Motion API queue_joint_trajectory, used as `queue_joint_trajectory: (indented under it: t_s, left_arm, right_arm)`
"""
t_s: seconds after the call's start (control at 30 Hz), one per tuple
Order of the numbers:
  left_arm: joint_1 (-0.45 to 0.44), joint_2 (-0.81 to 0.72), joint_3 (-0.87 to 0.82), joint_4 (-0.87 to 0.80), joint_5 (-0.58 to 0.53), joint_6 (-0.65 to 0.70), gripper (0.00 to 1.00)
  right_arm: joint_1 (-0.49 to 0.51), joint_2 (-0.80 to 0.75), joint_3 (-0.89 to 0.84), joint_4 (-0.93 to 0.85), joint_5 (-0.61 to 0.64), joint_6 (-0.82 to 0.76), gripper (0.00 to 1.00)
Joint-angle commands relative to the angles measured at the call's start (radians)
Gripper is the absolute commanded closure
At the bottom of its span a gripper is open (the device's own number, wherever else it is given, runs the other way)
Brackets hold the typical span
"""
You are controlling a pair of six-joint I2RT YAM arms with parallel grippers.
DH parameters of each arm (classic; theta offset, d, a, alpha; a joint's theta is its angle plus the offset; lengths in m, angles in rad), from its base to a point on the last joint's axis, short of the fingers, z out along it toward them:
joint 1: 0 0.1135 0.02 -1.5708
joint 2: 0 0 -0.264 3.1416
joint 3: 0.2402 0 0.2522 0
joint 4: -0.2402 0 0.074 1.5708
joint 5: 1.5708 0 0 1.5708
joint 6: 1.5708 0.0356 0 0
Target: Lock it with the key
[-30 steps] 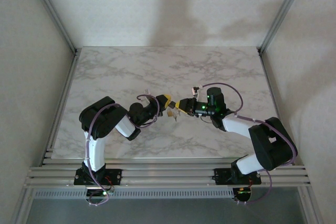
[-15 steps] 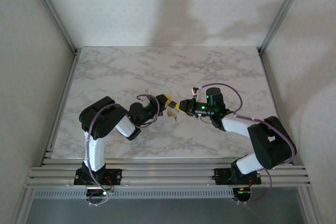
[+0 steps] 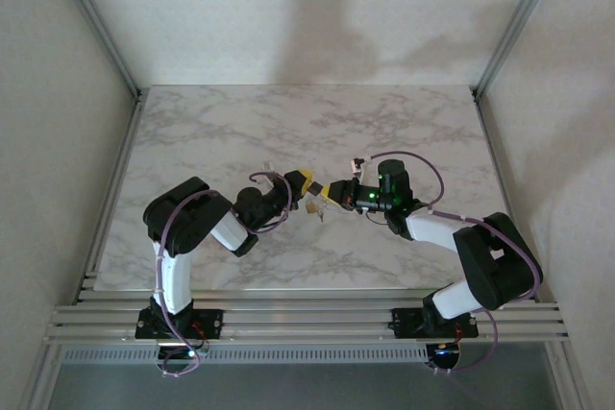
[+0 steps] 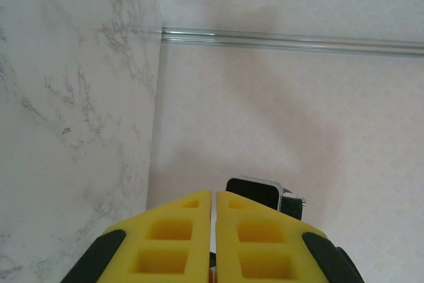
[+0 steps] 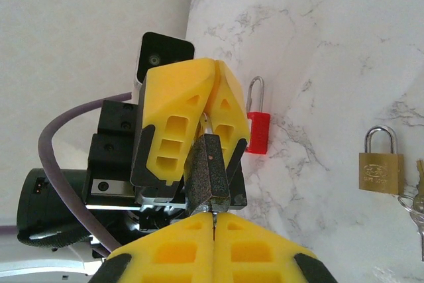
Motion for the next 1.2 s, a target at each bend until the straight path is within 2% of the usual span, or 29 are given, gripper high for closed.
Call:
queue_joint_trajectory:
  t_s: [0.0,0.83,1.03,1.17]
  left_arm:
    - [0.009,-0.030,0.043,0.287,-0.069,-0.009,1.00]
    - [0.086,-0.033,0.063,0.287,-0.054,-0.026,1.00]
    - [0.123,-0.029,0.054,0.263,-0.004,-0.012,1.00]
    - [0.132,-0.048,0.056,0.180,0.044,0.048,1.00]
  right_arm:
    - [0.014,-0.026,0.001,0.023,-0.021,0.006,1.00]
    - [0.009,-0.068,-0.009,0.010,-0.018,-0.005,1.00]
    - [-0.026,-0.145,-0.023,-0.047,0.002,-0.034,1.00]
    - [-0.039,-0.219,-0.026,-0.118,0.036,-0.076,1.00]
